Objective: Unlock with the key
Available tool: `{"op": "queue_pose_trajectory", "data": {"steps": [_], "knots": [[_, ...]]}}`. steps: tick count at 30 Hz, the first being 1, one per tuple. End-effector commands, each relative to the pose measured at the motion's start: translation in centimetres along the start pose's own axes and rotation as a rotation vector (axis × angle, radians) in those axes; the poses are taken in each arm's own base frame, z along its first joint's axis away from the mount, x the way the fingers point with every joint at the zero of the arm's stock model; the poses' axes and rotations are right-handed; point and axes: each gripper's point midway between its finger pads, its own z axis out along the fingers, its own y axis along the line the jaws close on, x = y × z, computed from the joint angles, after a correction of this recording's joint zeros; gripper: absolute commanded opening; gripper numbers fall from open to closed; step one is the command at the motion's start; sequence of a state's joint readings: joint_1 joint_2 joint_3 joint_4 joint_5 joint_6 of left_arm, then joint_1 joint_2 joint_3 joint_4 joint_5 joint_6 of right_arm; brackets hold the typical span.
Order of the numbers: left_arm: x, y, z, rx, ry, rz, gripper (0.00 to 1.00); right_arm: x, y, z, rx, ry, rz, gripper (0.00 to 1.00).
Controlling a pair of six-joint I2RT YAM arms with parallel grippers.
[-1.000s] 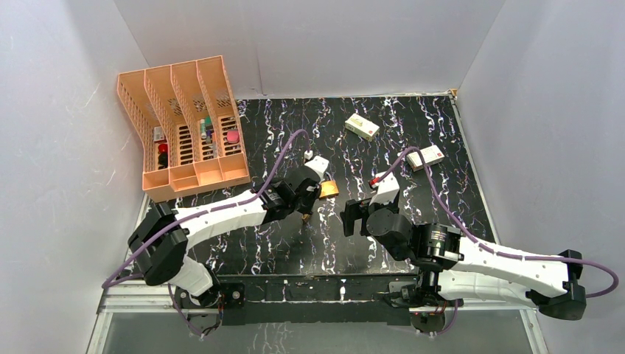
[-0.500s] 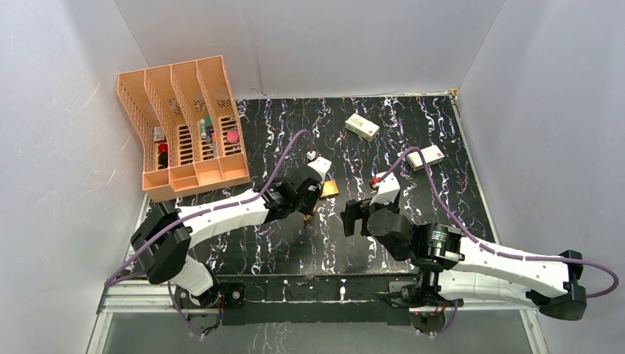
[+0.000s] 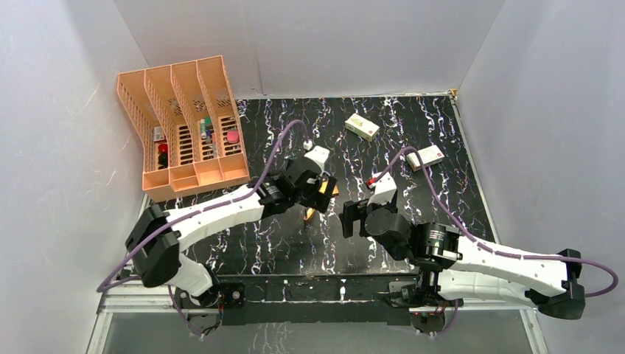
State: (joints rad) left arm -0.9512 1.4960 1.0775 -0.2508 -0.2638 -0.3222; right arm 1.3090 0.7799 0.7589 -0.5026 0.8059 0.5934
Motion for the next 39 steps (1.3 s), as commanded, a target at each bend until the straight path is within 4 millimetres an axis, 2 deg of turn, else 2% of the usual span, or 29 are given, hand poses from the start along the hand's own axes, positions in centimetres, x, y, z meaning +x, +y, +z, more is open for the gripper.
{"op": "queue_pose_trajectory", "data": {"steps": [1,4,6,7,9,11,13,14,19,23,25,29,31,32,34,37,39], "knots": [[-6.5,1.5,-6.5,-0.040,-0.208,-0.104,0.98,-2.5,1.6,-0.5,-0.050,-0.031,0.026,0.98],[-6.8,4.3,-9.6,-0.128,-0.275,-0.156,0.98,-3.0,2.9,-0.4,-0.092,-0.029,0.022,0.98],[-6.3,6.2,-11.5,-0.185,-0.308,-0.164,0.98,-3.3,3.2,0.0,-0.081,-0.017,0.016,0.97],[-5.7,7.3,-12.1,-0.220,-0.313,-0.165,0.98,-3.2,3.0,0.4,-0.057,-0.002,0.012,0.97],[-4.2,8.8,-13.2,-0.264,-0.310,-0.162,0.98,-3.2,1.1,2.0,0.029,0.024,0.018,0.95],[-2.1,9.5,-13.1,-0.270,-0.287,-0.169,0.98,-2.9,-1.2,4.6,0.075,0.050,0.061,0.93],[-0.9,9.3,-13.1,-0.239,-0.281,-0.192,0.98,-2.6,-5.3,7.2,0.146,0.066,0.157,0.88],[0.1,9.3,-12.8,-0.229,-0.270,-0.200,0.98,-2.1,-6.6,8.1,0.143,0.082,0.209,0.84],[2.3,10.2,-12.7,-0.246,-0.282,-0.248,0.98,-0.8,-12.2,10.9,0.259,0.078,0.353,0.67],[3.1,10.5,-12.5,-0.257,-0.283,-0.251,0.98,0.1,-15.7,12.7,0.328,0.095,0.459,0.63],[3.5,10.7,-12.3,-0.266,-0.276,-0.249,0.98,0.6,-16.7,13.6,0.362,0.121,0.494,0.62],[4.4,11.4,-11.8,-0.307,-0.268,-0.258,0.98,1.2,-17.2,15.6,0.392,0.147,0.532,0.55],[4.9,11.7,-11.7,-0.326,-0.263,-0.264,0.98,1.4,-17.9,16.8,0.427,0.162,0.527,0.50],[5.0,11.8,-11.7,-0.330,-0.263,-0.257,0.98,1.9,-18.5,18.2,0.465,0.198,0.523,0.47],[4.8,11.9,-11.5,-0.336,-0.264,-0.242,0.98,2.9,-19.1,19.1,0.499,0.235,0.529,0.42],[5.0,11.8,-11.3,-0.338,-0.256,-0.231,0.98,4.1,-20.0,19.5,0.545,0.268,0.519,0.39],[5.0,11.8,-11.2,-0.334,-0.255,-0.228,0.98,5.0,-20.3,19.3,0.574,0.310,0.508,0.44]]}}
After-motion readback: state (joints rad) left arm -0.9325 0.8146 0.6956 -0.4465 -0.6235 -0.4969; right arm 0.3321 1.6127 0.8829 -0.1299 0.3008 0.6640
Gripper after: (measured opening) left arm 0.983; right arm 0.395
